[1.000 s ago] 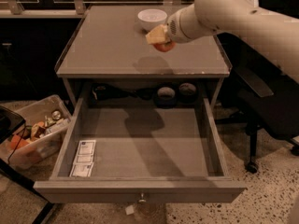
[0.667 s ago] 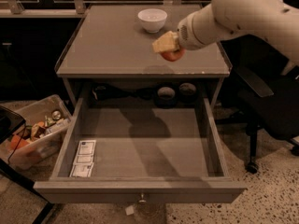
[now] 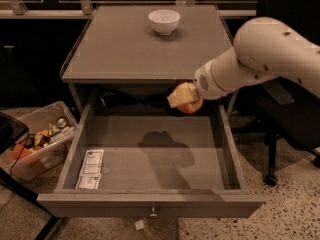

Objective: Place apple into top drawer

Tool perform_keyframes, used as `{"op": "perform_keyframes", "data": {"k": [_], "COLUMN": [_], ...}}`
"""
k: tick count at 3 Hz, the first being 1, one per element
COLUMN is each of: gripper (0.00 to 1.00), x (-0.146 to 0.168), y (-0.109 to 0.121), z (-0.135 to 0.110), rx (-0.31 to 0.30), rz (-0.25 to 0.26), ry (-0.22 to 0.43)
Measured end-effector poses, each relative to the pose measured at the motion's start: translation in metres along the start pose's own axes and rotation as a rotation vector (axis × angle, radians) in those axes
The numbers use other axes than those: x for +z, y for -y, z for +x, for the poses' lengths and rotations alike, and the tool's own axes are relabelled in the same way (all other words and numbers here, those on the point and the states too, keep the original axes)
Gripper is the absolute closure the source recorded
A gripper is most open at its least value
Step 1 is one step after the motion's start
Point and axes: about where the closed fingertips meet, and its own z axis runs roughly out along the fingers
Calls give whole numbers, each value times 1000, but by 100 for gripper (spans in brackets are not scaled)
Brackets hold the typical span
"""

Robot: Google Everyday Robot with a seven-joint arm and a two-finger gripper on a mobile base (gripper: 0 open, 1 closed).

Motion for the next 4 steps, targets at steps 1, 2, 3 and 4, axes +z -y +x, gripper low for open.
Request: {"op": "perform_keyframes", "data": {"k": [1, 2, 3, 4], "gripper": [100, 100, 100, 81], "x": [46, 104, 146, 168], "y": [-12, -18, -32, -32], "z": [68, 123, 172, 185], "rx": [37, 72, 100, 121], "rz": [-11, -25, -60, -64], "ry": [-117, -188, -216, -228]}}
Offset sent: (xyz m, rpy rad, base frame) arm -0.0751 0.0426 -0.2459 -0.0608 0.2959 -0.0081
